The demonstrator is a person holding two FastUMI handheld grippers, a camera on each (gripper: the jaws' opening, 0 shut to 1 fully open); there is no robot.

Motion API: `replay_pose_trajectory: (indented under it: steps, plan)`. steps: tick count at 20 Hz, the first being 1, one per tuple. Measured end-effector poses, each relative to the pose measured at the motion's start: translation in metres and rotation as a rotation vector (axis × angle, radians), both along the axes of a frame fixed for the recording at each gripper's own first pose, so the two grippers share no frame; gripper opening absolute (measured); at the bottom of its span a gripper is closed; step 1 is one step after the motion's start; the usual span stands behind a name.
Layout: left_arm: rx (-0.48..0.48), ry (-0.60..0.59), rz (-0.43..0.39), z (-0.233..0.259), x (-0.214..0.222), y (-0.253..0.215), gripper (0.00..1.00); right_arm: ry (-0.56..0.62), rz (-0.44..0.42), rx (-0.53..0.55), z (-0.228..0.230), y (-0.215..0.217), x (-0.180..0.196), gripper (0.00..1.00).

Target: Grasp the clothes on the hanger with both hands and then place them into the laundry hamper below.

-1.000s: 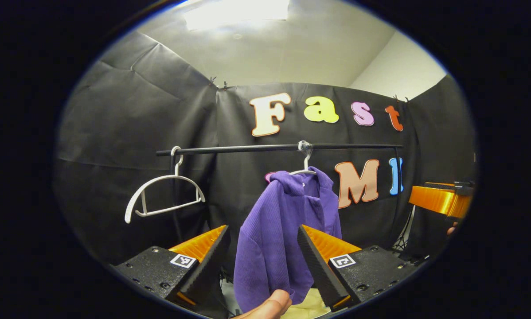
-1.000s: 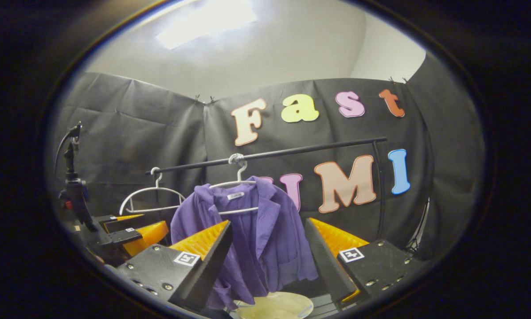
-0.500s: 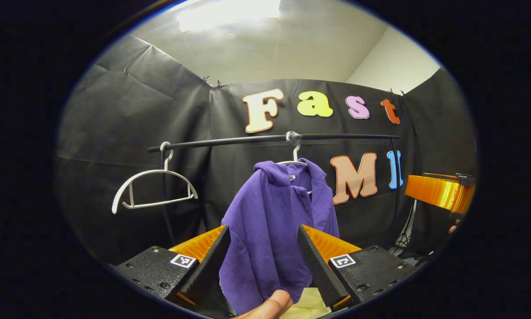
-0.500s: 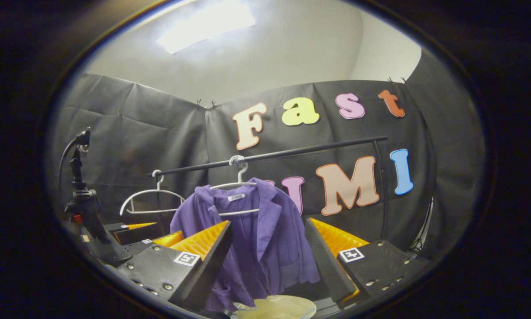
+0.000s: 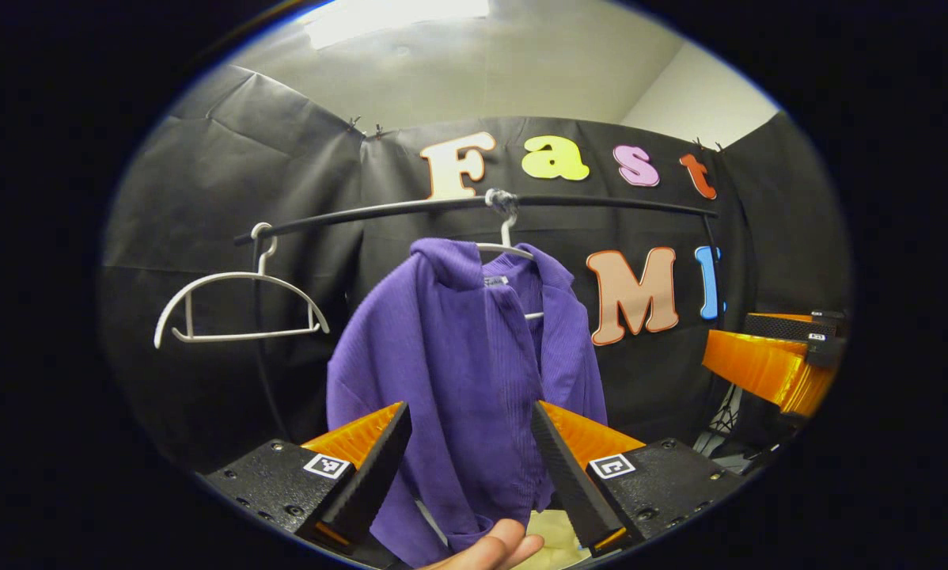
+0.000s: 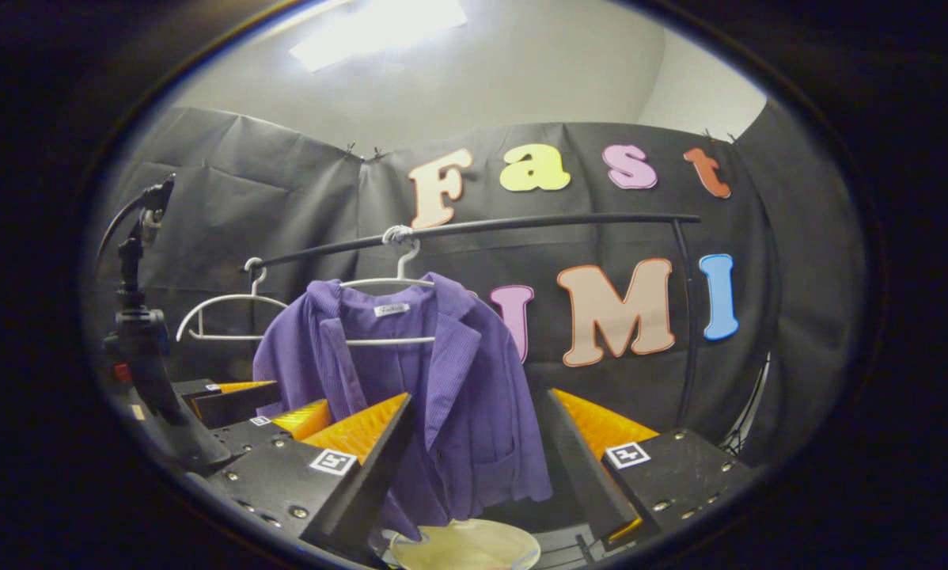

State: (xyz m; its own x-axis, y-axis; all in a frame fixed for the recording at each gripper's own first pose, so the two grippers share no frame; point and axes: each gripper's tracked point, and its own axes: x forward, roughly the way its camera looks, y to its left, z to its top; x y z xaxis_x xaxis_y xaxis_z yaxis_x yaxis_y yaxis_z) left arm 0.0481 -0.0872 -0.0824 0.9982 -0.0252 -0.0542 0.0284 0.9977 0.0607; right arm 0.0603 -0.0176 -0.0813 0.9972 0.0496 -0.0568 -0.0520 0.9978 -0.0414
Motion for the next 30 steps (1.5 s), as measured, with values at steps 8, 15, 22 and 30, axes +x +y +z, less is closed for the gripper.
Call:
replay_pose_trajectory:
  steps: [8, 15, 22, 30]
  plan:
    - [0.003, 0.023, 0.076, -0.008, 0.03, -0.025, 0.97, 0.006, 0.054, 0.074, 0.001, -0.026, 0.046, 0.98]
    - [-0.017, 0.038, 0.276, -0.027, 0.051, -0.008, 0.96, 0.058, 0.135, 0.102, -0.038, -0.027, 0.104, 0.98]
    - [0.026, 0.012, 0.287, -0.039, 0.069, 0.001, 0.81, 0.123, 0.309, 0.099, -0.097, 0.027, 0.149, 0.98]
    - [-0.033, 0.001, 0.374, -0.038, 0.08, 0.034, 0.4, 0.111, 0.296, 0.123, -0.11, 0.065, 0.216, 0.98]
